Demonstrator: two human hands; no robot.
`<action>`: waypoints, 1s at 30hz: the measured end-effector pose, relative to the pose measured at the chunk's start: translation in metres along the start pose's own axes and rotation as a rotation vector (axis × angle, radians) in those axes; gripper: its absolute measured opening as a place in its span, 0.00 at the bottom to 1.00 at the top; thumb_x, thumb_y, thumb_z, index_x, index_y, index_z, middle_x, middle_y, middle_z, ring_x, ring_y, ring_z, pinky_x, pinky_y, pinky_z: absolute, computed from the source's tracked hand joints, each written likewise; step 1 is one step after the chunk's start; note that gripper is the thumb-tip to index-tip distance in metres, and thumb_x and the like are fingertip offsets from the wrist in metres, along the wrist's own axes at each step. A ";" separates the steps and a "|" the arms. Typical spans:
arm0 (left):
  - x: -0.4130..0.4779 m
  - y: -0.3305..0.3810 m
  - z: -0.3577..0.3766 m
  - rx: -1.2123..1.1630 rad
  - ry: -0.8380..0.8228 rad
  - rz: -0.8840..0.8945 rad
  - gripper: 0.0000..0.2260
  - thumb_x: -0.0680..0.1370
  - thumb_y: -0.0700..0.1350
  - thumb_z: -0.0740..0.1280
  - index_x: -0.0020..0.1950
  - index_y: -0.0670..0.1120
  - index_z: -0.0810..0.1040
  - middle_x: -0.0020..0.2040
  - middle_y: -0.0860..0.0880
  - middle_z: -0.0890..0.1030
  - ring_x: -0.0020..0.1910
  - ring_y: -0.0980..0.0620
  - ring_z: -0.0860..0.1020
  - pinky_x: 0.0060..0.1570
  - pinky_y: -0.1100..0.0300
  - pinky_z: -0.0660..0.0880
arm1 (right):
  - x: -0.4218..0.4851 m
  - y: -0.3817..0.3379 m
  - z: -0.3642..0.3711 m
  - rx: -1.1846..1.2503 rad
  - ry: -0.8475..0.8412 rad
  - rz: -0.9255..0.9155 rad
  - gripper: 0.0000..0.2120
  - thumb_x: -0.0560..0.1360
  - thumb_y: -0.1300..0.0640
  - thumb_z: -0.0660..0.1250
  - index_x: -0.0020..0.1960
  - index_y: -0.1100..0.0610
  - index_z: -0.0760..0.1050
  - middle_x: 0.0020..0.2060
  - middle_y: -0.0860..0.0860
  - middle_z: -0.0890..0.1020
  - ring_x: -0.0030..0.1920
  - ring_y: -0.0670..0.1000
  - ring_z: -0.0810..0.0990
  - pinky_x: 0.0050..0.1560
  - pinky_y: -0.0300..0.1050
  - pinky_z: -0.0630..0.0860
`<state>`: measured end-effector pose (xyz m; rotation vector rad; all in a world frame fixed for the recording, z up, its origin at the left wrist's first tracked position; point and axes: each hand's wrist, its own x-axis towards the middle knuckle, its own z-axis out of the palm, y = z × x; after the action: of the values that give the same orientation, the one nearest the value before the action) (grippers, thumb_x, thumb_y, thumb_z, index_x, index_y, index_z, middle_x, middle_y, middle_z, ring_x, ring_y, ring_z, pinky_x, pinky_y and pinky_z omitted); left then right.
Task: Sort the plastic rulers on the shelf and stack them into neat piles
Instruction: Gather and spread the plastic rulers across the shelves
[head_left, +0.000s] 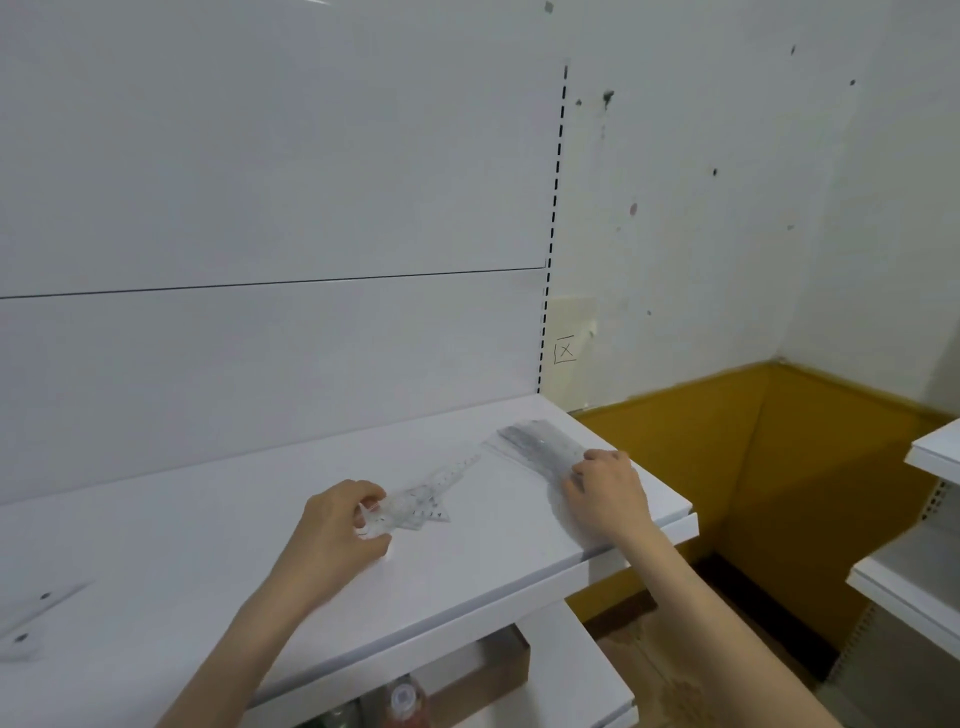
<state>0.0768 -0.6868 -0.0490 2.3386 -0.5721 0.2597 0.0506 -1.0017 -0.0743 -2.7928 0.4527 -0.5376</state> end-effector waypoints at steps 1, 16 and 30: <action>0.002 0.001 0.000 -0.001 0.001 0.015 0.14 0.66 0.35 0.73 0.51 0.44 0.80 0.42 0.55 0.77 0.38 0.59 0.74 0.39 0.72 0.68 | 0.002 -0.002 -0.005 -0.042 0.000 -0.027 0.19 0.77 0.49 0.54 0.40 0.58 0.78 0.38 0.48 0.75 0.50 0.56 0.74 0.51 0.45 0.68; -0.003 -0.018 -0.033 0.011 0.032 0.095 0.17 0.69 0.42 0.74 0.51 0.60 0.74 0.44 0.60 0.76 0.45 0.57 0.74 0.47 0.57 0.74 | -0.022 -0.104 -0.023 0.275 -0.079 -0.774 0.12 0.74 0.52 0.70 0.58 0.49 0.78 0.53 0.43 0.81 0.45 0.42 0.78 0.47 0.42 0.77; 0.002 -0.046 -0.022 0.092 -0.017 -0.036 0.13 0.74 0.44 0.68 0.57 0.52 0.75 0.53 0.56 0.72 0.58 0.52 0.69 0.53 0.58 0.69 | 0.001 0.003 -0.009 -0.084 -0.108 0.113 0.19 0.81 0.51 0.50 0.34 0.54 0.69 0.41 0.52 0.76 0.43 0.53 0.72 0.44 0.44 0.66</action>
<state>0.0990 -0.6429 -0.0597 2.4395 -0.5360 0.2544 0.0467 -1.0068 -0.0670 -2.8366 0.6179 -0.3488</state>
